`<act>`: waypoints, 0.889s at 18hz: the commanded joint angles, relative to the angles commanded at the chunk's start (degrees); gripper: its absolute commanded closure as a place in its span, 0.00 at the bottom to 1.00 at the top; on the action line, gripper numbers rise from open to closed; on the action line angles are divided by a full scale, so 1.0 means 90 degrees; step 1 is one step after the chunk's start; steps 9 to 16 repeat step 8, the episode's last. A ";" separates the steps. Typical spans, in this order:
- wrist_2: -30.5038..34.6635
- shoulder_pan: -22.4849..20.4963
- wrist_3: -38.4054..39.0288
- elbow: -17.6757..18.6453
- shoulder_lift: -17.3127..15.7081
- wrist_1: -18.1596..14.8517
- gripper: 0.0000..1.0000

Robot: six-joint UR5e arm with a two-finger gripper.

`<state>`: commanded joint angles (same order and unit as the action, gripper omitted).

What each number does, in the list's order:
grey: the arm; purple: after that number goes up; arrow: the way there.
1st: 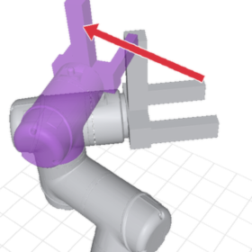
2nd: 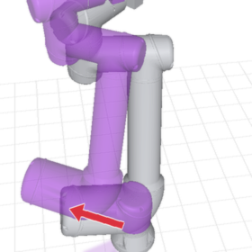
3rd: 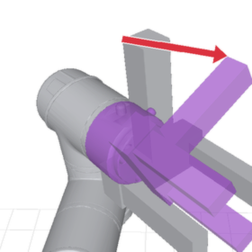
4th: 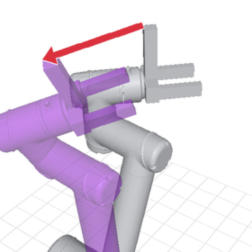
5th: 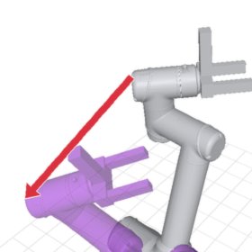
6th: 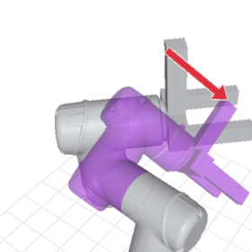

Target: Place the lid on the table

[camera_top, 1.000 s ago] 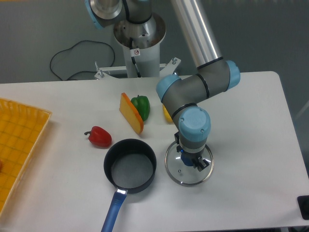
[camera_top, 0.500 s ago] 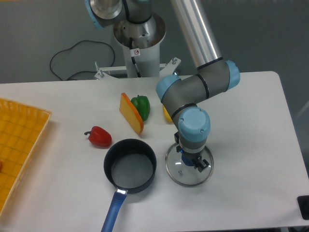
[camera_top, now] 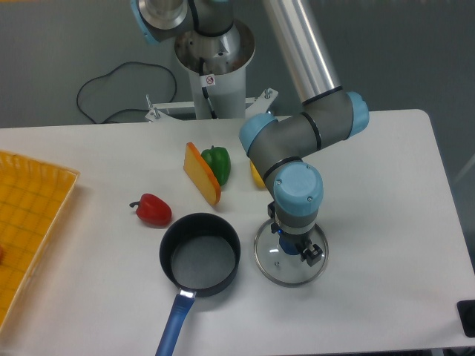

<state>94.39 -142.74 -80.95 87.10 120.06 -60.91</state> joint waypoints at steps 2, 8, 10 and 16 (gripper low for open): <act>0.0039 0.0117 -0.0010 -0.0020 -0.0166 -0.0010 0.00; 0.0332 0.0362 -0.0039 0.0146 -0.0996 -0.0399 0.00; 0.0332 0.0362 -0.0039 0.0146 -0.0996 -0.0399 0.00; 0.0332 0.0362 -0.0039 0.0146 -0.0996 -0.0399 0.00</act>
